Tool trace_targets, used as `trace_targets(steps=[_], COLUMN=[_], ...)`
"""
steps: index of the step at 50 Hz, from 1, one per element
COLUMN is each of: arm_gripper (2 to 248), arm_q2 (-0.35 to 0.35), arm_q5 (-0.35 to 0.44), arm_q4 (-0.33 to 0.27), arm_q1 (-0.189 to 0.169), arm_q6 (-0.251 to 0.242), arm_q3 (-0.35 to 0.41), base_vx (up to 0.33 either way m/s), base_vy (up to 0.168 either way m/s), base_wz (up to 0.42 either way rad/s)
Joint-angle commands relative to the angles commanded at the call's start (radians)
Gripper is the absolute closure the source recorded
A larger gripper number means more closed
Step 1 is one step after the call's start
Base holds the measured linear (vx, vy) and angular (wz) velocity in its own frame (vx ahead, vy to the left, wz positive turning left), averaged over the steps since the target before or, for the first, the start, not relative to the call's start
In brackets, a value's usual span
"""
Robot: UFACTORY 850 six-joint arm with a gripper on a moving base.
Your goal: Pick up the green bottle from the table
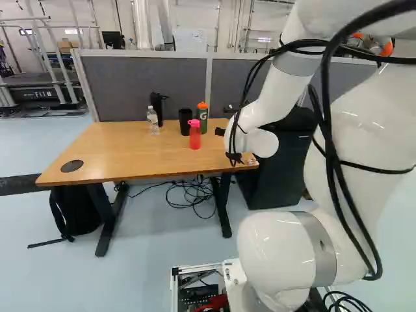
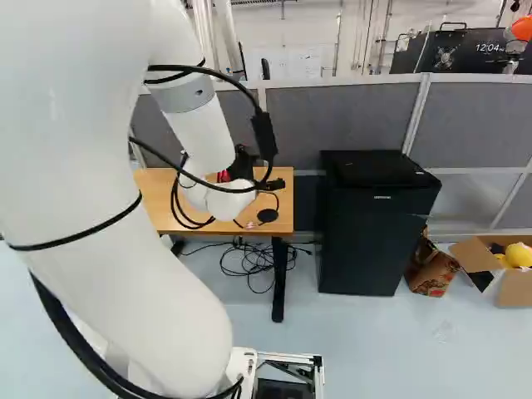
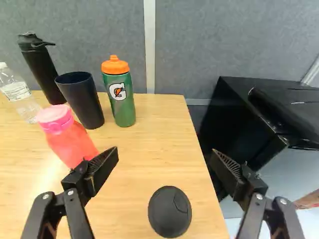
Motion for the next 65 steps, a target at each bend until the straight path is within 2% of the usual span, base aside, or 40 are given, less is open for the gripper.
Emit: trace_targets(steps=[9, 31, 49, 56, 65], arm_gripper=[3, 3, 3, 3, 3], arm_q2=[-0.045, -0.142, -0.223, -0.253, -0.293], arm_q5=[0.000, 0.004, 0.004, 0.004, 0.004], arm_q4=[-0.067, -0.272, -0.459, -0.497, -0.509], arm_q1=[-0.011, -0.044, -0.060, -0.061, -0.064], arm_q6=[0.000, 0.000, 0.000, 0.000, 0.000], arm_q3=[-0.049, -0.158, -0.254, -0.291, -0.341], base_vx=[0.000, 0.000, 0.000, 0.000, 0.000], base_vy=[0.000, 0.000, 0.000, 0.000, 0.000], base_wz=[0.000, 0.000, 0.000, 0.000, 0.000])
